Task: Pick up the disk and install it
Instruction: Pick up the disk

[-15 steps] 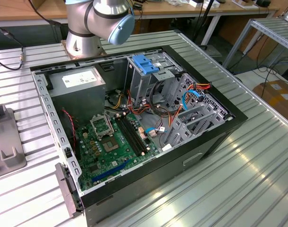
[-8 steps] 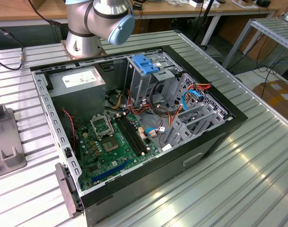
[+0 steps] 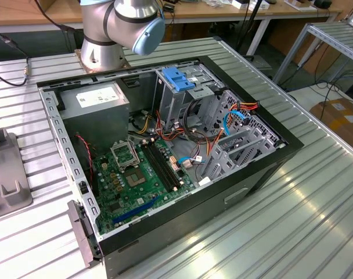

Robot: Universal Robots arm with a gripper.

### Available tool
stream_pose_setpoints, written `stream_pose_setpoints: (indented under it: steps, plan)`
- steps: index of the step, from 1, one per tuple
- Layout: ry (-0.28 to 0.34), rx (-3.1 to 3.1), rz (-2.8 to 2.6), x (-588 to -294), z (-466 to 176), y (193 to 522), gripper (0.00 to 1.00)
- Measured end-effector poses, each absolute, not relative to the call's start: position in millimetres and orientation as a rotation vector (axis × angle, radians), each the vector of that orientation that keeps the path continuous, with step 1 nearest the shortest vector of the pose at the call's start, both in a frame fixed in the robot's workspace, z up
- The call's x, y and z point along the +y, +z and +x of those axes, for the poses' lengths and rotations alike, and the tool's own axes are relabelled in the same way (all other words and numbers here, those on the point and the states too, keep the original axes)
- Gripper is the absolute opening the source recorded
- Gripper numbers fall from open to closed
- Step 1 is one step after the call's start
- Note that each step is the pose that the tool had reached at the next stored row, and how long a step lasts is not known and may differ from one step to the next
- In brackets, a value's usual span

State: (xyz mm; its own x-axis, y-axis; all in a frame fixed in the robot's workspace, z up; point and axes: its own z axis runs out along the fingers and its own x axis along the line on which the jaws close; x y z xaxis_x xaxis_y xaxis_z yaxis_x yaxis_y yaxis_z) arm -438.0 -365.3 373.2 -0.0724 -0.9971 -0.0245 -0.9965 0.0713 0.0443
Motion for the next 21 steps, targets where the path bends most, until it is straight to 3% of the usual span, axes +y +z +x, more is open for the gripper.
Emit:
stream_pose_setpoints:
  steps: [21]
  plan:
    - [-0.077,-2.282,2.140,-336.9,-437.0,371.4,0.10]
